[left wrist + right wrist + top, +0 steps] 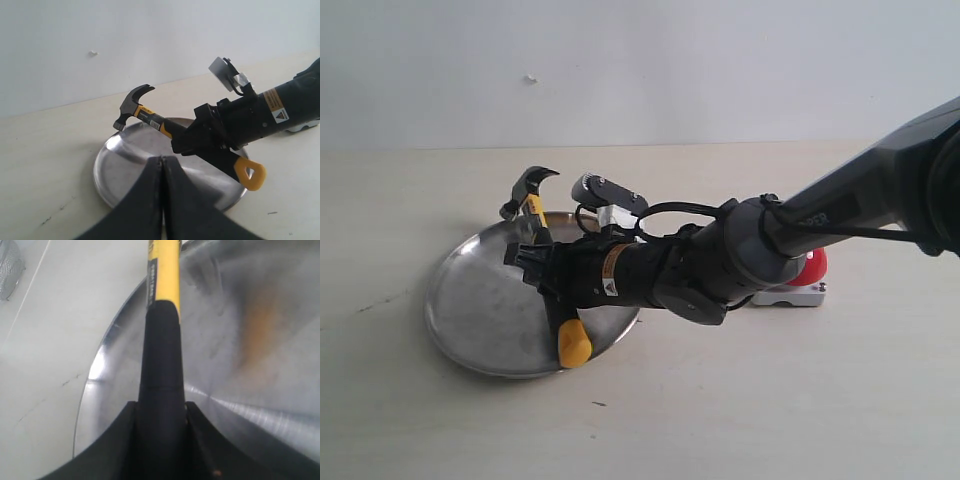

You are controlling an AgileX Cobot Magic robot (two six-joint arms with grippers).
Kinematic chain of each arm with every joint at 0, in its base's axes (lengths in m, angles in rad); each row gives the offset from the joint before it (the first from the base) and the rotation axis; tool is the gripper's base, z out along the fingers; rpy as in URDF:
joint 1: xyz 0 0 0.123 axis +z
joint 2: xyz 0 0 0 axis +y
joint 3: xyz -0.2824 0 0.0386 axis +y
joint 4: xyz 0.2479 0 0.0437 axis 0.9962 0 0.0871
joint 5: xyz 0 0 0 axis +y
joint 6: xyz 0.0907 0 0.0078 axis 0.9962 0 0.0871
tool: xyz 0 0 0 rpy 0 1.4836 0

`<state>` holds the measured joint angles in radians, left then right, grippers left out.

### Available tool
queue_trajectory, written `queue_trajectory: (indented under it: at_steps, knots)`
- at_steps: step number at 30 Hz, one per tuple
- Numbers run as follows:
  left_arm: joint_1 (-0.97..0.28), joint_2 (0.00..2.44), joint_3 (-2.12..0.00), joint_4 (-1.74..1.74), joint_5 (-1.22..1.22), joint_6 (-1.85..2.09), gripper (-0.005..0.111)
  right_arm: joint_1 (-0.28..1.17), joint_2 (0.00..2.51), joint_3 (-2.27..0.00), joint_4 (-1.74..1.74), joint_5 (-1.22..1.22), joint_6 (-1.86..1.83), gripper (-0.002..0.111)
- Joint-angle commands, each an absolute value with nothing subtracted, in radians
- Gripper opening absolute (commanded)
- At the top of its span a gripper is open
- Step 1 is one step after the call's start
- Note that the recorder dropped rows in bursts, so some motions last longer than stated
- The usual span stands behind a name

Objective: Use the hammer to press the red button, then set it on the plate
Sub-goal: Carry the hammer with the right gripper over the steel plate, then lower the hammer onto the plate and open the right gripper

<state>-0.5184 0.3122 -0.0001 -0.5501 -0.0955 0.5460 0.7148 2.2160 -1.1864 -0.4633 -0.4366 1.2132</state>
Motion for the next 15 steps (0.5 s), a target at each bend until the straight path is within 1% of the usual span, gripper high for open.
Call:
queue_trajectory:
  at_steps: [1,15]
  knots:
    - [-0.517,0.307,0.0,-0.547,-0.093,0.545,0.0,0.709,2.199,-1.204,-0.471,-0.504,1.153,0.0]
    - [-0.517,0.307,0.0,-0.547,-0.093,0.545,0.0,0.709,2.2,-1.204,-0.471,-0.485,1.12,0.0]
